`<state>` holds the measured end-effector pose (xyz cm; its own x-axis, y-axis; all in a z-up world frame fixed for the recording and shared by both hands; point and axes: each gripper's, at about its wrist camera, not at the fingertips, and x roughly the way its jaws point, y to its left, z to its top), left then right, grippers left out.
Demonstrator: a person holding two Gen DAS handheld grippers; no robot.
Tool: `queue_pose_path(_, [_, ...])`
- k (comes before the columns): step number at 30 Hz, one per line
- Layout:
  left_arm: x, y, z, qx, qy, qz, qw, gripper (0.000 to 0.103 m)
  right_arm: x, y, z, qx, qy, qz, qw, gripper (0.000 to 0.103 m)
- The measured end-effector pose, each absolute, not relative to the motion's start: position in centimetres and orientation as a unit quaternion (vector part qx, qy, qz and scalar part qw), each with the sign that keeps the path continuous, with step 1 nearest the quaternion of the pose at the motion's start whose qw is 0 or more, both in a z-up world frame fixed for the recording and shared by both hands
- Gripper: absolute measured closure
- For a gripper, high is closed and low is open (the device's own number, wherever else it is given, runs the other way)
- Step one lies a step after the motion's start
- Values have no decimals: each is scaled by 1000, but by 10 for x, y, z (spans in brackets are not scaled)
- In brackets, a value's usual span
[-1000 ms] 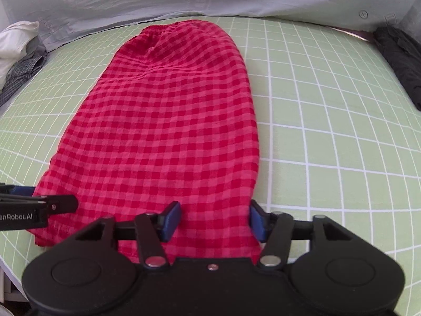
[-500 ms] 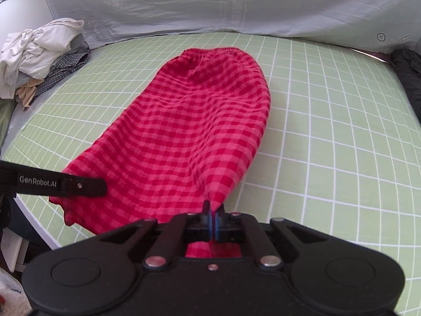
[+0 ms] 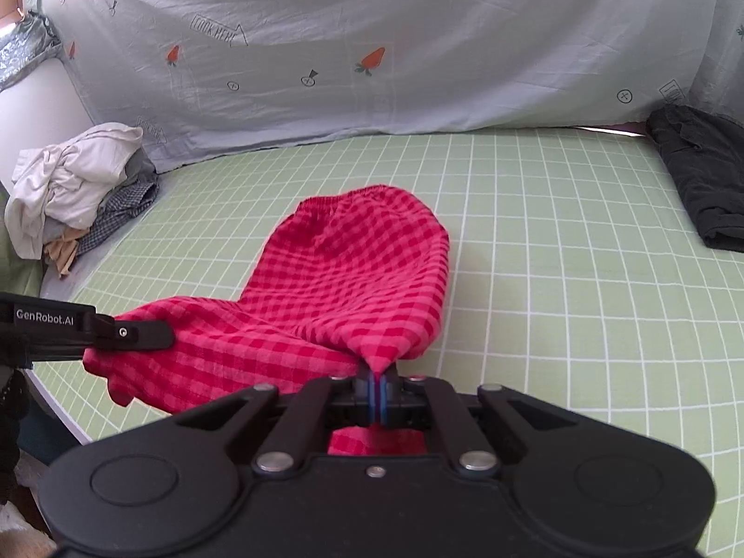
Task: Fold clothes
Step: 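Grasp the hem end with both grippers and fold it toward the waistband, then release the folded shorts and open both grippers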
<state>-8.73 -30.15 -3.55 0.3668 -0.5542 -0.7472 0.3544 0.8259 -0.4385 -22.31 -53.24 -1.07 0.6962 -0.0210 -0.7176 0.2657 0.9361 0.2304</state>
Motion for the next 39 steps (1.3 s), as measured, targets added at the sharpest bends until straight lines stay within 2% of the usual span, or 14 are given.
queue_pose_path(9, [-36, -313, -38, -141, 504, -287, 803, 90, -171, -560, -5, 197, 367, -90, 905, 99])
queue_pose_path(14, [0, -329, -50, -128, 523, -279, 795, 89, -139, -579, -8, 223, 366, -96, 898, 99])
queue_pose_path(23, [60, -347, -96, -139, 581, -234, 767, 89, -72, -601, -51, 235, 435, -93, 864, 97])
queue_pose_path(26, [77, -351, -106, -149, 590, -217, 764, 86, -51, -612, -61, 248, 450, -90, 853, 93])
queue_pose_path(28, [87, -353, -104, -154, 582, -211, 770, 77, -38, -622, -65, 264, 453, -87, 847, 89])
queue_pose_path(30, [97, -354, -102, -158, 572, -207, 778, 66, -26, -631, -67, 274, 454, -84, 844, 76])
queue_pose_path(31, [101, -354, -98, -159, 563, -205, 785, 56, -21, -634, -63, 262, 448, -85, 851, 70])
queue_pose_path(32, [105, -353, -94, -161, 549, -201, 795, 46, -16, -635, -59, 247, 438, -89, 860, 69])
queue_pose_path(34, [110, -350, -87, -160, 525, -190, 814, 36, -8, -639, -49, 221, 415, -100, 877, 66])
queue_pose_path(39, [110, -344, -75, -133, 500, -167, 839, 30, -19, -646, -43, 210, 400, -130, 883, 57])
